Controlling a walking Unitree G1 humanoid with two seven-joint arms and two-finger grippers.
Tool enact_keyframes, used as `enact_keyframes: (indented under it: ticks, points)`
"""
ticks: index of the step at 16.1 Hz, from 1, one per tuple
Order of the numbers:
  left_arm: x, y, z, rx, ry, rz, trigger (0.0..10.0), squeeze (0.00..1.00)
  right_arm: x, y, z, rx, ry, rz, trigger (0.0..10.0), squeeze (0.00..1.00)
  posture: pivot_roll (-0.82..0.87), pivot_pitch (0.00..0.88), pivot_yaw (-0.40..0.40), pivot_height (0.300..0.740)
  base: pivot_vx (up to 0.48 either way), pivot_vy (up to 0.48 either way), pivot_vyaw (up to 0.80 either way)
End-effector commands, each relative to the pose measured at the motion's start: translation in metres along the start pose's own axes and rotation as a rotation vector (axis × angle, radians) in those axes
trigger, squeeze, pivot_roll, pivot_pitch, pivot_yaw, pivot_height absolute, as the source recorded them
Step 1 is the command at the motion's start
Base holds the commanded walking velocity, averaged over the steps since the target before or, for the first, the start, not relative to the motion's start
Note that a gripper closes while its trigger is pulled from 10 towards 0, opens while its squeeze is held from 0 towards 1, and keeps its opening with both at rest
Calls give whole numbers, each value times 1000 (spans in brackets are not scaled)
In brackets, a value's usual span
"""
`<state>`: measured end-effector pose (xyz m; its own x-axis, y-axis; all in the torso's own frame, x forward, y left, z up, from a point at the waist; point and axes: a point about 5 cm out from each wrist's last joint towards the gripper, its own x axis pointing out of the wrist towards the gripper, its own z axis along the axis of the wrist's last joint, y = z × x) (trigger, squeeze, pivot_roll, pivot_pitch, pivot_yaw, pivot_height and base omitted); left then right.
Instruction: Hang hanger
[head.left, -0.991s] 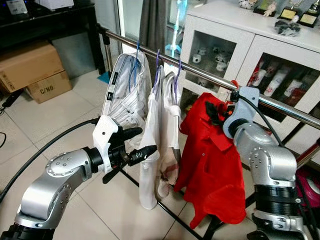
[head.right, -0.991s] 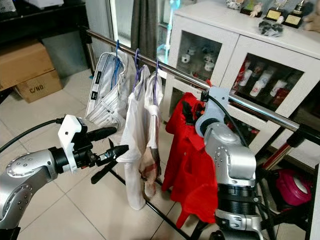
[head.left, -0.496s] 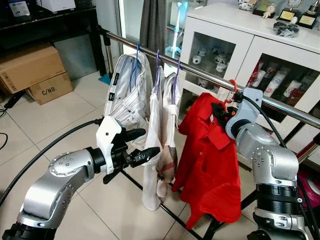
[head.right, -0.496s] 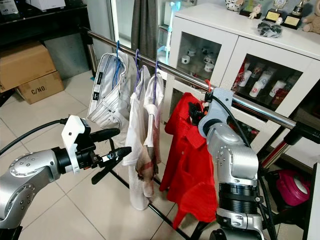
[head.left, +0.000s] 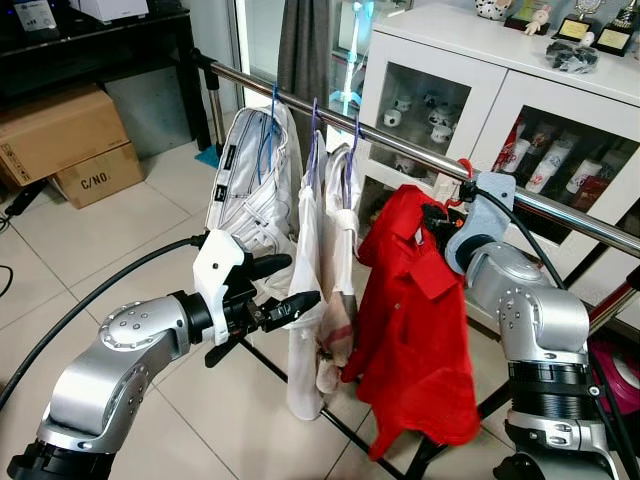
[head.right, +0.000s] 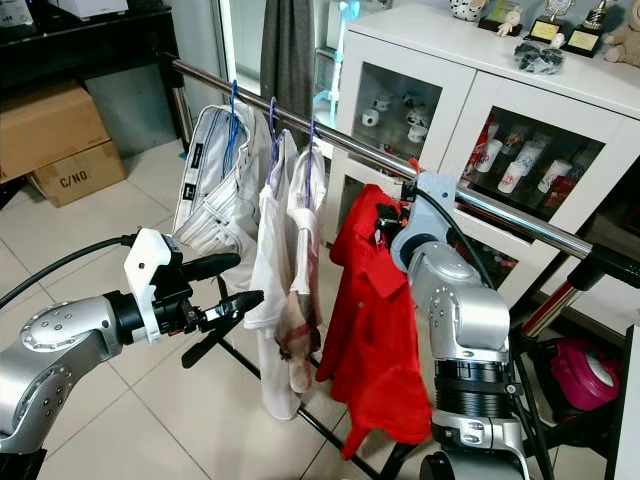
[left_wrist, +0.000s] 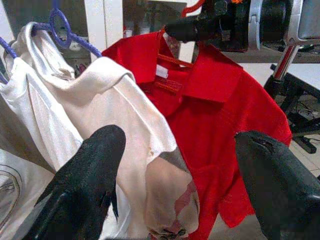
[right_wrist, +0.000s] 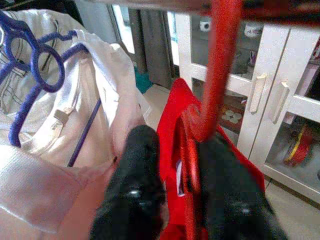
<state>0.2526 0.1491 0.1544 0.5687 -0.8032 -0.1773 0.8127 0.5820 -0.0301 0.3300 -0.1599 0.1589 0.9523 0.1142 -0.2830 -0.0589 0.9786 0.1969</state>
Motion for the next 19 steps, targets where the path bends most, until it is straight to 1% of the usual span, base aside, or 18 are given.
enact_keyframes:
  ticks: [1,8,10,11,12,13,14,15,16,17,19]
  points:
    - [2,2,3,23,2,4,10000,0,1,2,7,-17,-19,8,0,0,8,0,-62,740,0,0,0]
    - [4,-1,1,66,3,1,10000,0,0,5,6,-32,-23,28,0,0,-1,0,-51,740,0,0,0]
    - [4,0,-1,90,2,38,10000,0,-1,5,6,-32,-27,29,0,0,-8,0,-41,740,0,0,0]
    - [5,3,-5,129,25,106,10000,0,-3,5,8,-30,-40,28,0,0,-20,0,-29,740,0,0,0]
    - [4,5,-10,133,54,154,10000,0,-6,4,11,-25,-58,25,0,0,-25,0,-25,740,0,0,0]
    - [4,6,-12,102,49,186,10000,0,-10,3,15,-26,-81,21,0,0,-37,0,-20,740,0,0,0]
    - [4,6,-12,83,38,200,10000,0,-12,2,17,-28,-91,19,0,0,-38,0,-19,740,0,0,0]
    - [6,6,-9,43,-7,226,10000,0,-18,0,23,-55,-116,13,0,0,-38,0,-24,740,0,0,0]
    - [7,5,-6,21,-45,238,10000,0,-25,-1,28,-66,-137,21,0,0,-37,0,-30,740,0,0,0]
    - [8,4,-5,23,-65,262,10000,0,-30,-2,30,-79,-140,25,0,0,-38,0,-35,740,0,0,0]
    - [8,4,-5,54,-100,325,10000,0,-37,-4,26,-117,-116,24,0,0,-39,0,-44,740,0,0,0]
